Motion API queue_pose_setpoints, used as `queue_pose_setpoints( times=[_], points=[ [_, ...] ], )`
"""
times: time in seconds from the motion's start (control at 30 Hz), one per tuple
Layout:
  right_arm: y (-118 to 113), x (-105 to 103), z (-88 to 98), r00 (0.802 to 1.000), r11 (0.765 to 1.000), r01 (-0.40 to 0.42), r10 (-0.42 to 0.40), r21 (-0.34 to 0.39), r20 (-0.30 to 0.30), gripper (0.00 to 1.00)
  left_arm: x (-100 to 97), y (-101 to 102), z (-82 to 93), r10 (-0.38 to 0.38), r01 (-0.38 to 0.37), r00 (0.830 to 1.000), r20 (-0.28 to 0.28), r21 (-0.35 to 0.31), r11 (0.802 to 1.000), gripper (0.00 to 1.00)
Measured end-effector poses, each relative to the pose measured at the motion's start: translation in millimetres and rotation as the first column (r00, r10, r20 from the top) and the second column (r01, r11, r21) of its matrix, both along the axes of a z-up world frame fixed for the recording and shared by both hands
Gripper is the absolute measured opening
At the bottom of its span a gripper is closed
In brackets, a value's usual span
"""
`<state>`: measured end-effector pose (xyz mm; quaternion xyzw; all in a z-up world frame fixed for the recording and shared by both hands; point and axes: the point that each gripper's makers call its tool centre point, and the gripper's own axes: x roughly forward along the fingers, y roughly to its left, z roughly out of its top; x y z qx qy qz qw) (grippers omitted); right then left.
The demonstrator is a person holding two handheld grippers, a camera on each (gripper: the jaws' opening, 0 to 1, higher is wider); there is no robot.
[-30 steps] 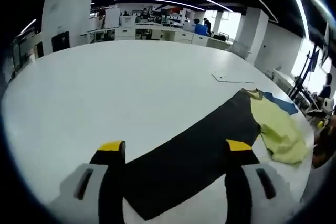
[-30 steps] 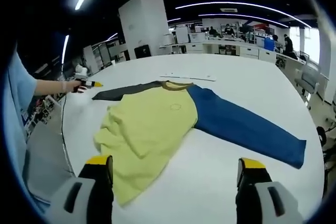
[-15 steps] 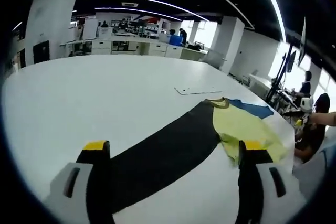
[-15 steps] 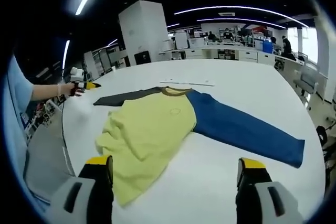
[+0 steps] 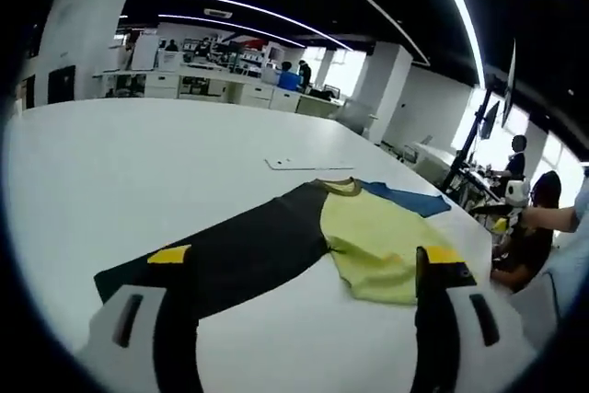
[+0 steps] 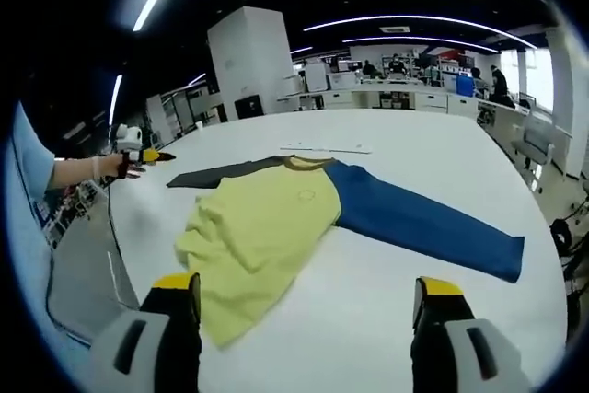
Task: Fold the garment on the visible template until the final outline fits inside the template.
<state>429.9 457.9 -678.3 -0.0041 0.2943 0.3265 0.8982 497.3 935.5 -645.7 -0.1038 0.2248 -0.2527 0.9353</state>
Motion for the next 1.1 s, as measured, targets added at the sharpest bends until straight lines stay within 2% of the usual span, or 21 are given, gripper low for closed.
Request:
queue_pose_setpoints(
  times=[0.13,0.3,0.47,0.7,0.83,0.9,1.0,1.1],
  points=[
    [4,-8,-3.6,1.000,1.000,-0.007,0.007,0.013,-0.018,0.91,-5.2,-13,2.1,-0.013,0.013,1.000,0.001,-0.023,1.000,0.92],
    [11,-19,-9.5,0.999,0.999,-0.018,0.019,0.032,-0.040,0.87,-13.6,-34,-5.7,-0.058,0.057,0.998,-0.024,-0.036,0.998,0.86],
    [18,-29,-16.8,0.998,0.999,-0.026,0.029,0.042,-0.062,0.85,-22.0,-59,-14.8,-0.103,0.101,0.994,-0.040,-0.052,0.993,0.85],
    [25,-44,-26.0,0.995,0.998,-0.033,0.037,0.049,-0.096,0.80,-28.0,-80,-20.3,-0.130,0.125,0.990,-0.047,-0.093,0.988,0.81],
    [33,-55,-32.4,0.991,0.997,-0.047,0.054,0.053,-0.121,0.70,-31.2,-88,-25.2,-0.147,0.140,0.987,-0.058,-0.106,0.984,0.79],
    [41,-64,-38.1,0.985,0.996,-0.063,0.072,0.059,-0.155,0.65,-33.4,-93,-27.0,-0.157,0.150,0.986,-0.061,-0.108,0.983,0.79],
    [49,-75,-52.0,0.976,0.993,-0.094,0.107,0.074,-0.191,0.50,-36.1,-96,-30.8,-0.168,0.159,0.983,-0.068,-0.116,0.980,0.78],
    [55,-83,-63.8,0.966,0.992,-0.106,0.119,0.068,-0.228,0.45,-40.5,-100,-33.5,-0.175,0.165,0.982,-0.075,-0.122,0.979,0.76]
  ],
)
